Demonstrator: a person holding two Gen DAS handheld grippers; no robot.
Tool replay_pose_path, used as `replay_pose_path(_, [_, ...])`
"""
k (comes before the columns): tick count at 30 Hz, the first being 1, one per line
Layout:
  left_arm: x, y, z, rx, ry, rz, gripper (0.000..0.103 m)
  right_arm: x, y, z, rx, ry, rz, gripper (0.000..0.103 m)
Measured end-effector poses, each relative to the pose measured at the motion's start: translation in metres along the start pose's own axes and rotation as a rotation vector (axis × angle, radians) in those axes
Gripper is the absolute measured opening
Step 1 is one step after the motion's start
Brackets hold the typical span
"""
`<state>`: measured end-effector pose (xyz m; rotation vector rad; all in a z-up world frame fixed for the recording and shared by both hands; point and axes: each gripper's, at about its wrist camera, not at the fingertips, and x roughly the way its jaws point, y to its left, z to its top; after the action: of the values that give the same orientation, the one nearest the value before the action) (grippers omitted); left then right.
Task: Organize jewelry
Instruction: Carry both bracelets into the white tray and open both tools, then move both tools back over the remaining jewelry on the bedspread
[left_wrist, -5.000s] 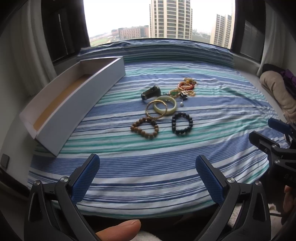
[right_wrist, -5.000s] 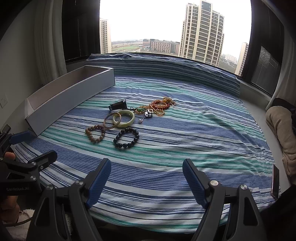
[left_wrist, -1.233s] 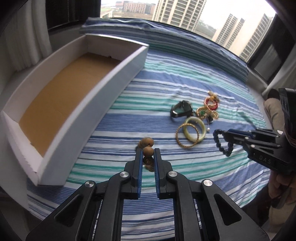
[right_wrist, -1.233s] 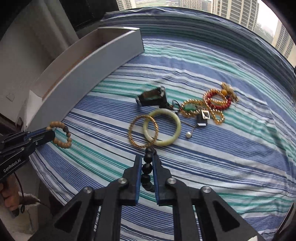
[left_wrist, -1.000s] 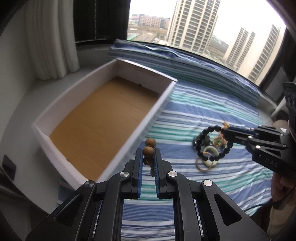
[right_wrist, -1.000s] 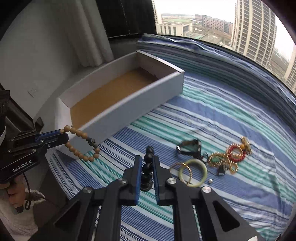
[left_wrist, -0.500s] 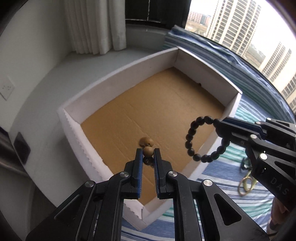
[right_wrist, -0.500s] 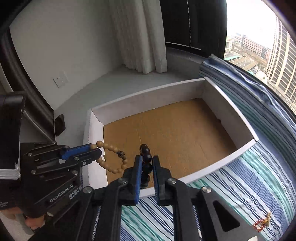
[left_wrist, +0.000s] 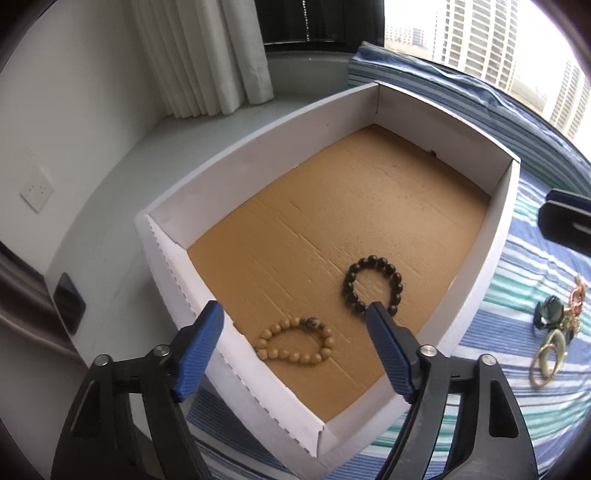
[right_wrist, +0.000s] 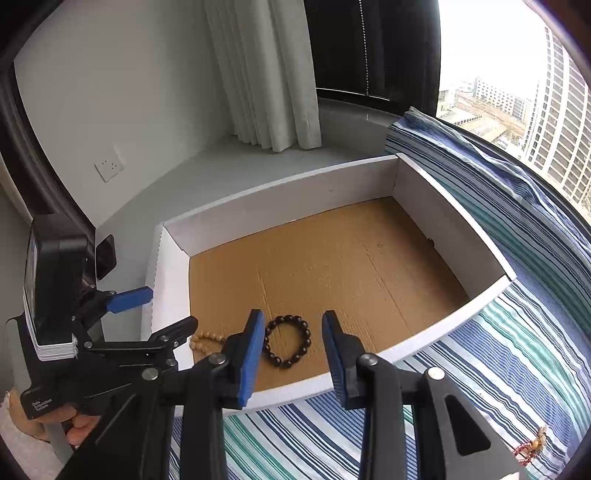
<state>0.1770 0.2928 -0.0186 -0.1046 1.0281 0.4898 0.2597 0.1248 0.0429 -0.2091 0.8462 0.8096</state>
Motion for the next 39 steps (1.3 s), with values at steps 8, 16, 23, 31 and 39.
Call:
replay_pose_path(8, [0.016,-0.038,-0.017,0.104,-0.168,0.106,0.087,-0.043,-0.025,-0.061,0.051,-0.029,-0.008,0.033])
replay_pose_path(16, [0.029,-0.037,-0.027,0.132,-0.113,0.144,0.094,-0.099,-0.059,-0.137,0.155,-0.055,-0.103,0.033])
replay_pose_path(23, [0.001,-0.034,-0.069,0.144,-0.131,0.153,0.096,-0.138,-0.073,-0.193,0.244,-0.079,-0.165,0.033])
replay_pose_path(31, [-0.036,-0.030,-0.081,0.125,-0.187,0.162,0.097,-0.174,-0.088,-0.262,0.379,-0.079,-0.246,0.041])
replay_pose_path(39, [-0.117,-0.080,-0.104,0.130,-0.246,-0.163,0.102,-0.197,-0.110,-0.310,0.489,-0.062,-0.321,0.054])
